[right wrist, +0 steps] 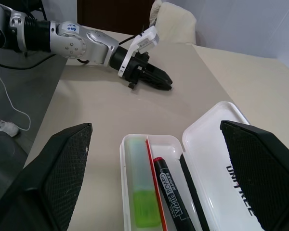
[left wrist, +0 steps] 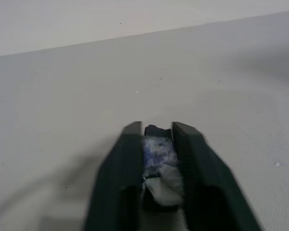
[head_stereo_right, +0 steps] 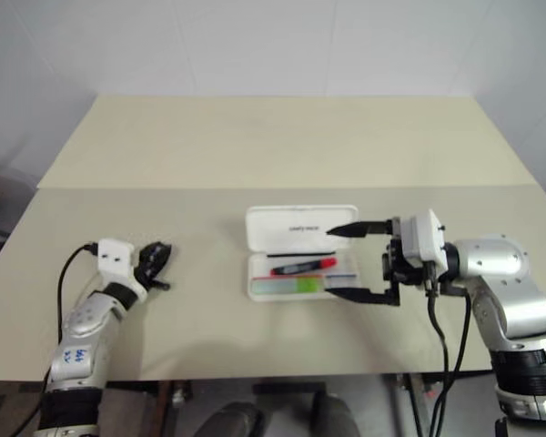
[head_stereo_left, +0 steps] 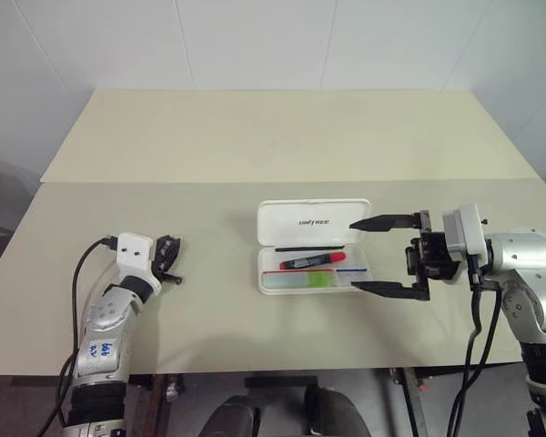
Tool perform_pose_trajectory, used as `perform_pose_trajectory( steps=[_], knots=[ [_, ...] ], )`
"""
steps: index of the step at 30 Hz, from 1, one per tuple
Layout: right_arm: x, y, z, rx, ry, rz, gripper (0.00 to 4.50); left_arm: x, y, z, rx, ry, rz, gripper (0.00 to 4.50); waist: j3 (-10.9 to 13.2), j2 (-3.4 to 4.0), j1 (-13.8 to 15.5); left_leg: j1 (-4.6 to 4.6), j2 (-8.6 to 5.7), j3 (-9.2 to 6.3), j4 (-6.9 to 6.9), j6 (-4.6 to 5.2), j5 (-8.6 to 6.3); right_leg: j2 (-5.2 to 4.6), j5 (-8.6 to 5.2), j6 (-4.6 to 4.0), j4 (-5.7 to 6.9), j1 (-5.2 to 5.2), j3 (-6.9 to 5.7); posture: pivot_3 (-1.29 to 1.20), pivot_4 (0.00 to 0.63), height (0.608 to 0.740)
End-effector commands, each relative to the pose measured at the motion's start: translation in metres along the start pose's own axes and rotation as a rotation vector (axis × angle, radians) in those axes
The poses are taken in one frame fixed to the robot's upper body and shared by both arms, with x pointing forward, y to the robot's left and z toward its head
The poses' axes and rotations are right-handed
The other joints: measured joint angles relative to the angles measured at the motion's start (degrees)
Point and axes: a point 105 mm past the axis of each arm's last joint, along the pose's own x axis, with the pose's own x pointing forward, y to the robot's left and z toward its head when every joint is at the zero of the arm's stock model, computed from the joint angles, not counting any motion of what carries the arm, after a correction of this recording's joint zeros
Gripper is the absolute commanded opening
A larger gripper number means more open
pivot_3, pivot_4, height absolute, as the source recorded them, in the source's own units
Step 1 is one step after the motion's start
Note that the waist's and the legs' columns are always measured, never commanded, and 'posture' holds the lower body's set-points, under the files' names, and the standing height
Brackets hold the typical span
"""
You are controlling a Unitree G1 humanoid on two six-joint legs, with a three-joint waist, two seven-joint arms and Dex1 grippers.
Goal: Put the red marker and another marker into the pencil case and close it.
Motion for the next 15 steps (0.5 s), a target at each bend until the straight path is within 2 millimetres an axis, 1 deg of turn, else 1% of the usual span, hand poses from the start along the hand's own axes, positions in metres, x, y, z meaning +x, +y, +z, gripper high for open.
perform_pose_trajectory(
  steps=[1,3,7,9,10,12,14,15],
  knots=[
    [-0.011,-0.006,0.006,-0.034,0.004,-0.045,4.50,0.000,-0.006,0.016,-0.010,-0.070,-0.020,0.39,0.00,0.00,-0.01,0.00,0.00,0.00,0.00,0.00,0.00,0.00,0.00,0.00,0.00,0.00,-0.01,0.00,0.150,0.740],
    [-0.013,-0.008,0.004,-0.024,0.008,-0.062,4.50,0.000,-0.006,0.023,-0.012,-0.098,-0.021,0.39,0.00,-0.01,-0.04,0.00,0.00,0.00,0.00,0.00,0.00,0.00,0.00,0.00,-0.01,0.00,-0.01,0.00,0.150,0.740],
    [-0.025,-0.013,-0.006,0.008,0.040,-0.120,4.50,-0.002,-0.008,0.050,0.003,-0.198,-0.054,0.39,-0.01,-0.03,-0.17,-0.01,0.01,0.00,-0.01,0.00,0.00,0.00,0.00,0.00,-0.01,-0.01,0.00,0.00,0.150,0.740],
    [-0.030,-0.013,-0.011,0.031,0.061,-0.136,4.50,-0.004,-0.010,0.060,0.009,-0.231,-0.072,0.39,-0.01,-0.03,-0.17,-0.02,0.02,0.00,-0.01,0.00,0.00,0.01,0.00,0.00,-0.01,-0.02,-0.01,0.00,0.150,0.740],
    [-0.036,-0.013,-0.018,0.054,0.082,-0.169,4.50,-0.006,-0.012,0.072,0.015,-0.268,-0.101,0.39,-0.01,-0.03,-0.15,-0.02,0.02,0.01,-0.03,0.00,0.00,0.01,0.00,0.00,-0.02,-0.03,-0.01,0.00,0.150,0.740],
    [-0.045,-0.011,-0.028,0.080,0.112,-0.201,4.50,-0.009,-0.017,0.088,0.028,-0.312,-0.155,0.39,-0.01,-0.03,-0.11,-0.03,0.04,-0.01,-0.03,0.00,0.00,0.01,0.00,0.00,-0.02,-0.03,-0.02,0.00,0.150,0.740],
    [-0.052,-0.005,-0.037,0.100,0.148,-0.193,4.50,-0.010,-0.024,0.097,0.057,-0.330,-0.218,0.39,-0.01,-0.03,-0.15,-0.03,0.01,0.02,-0.03,0.00,0.00,0.00,0.00,0.00,-0.03,-0.03,0.00,0.00,0.150,0.740],
    [-0.057,-0.003,-0.042,0.103,0.162,-0.194,4.50,-0.011,-0.031,0.103,0.077,-0.340,-0.275,0.39,-0.01,-0.03,-0.16,-0.03,0.01,0.02,-0.03,0.00,0.00,0.00,0.00,0.00,-0.02,-0.03,0.00,0.00,0.150,0.740]
  ],
)
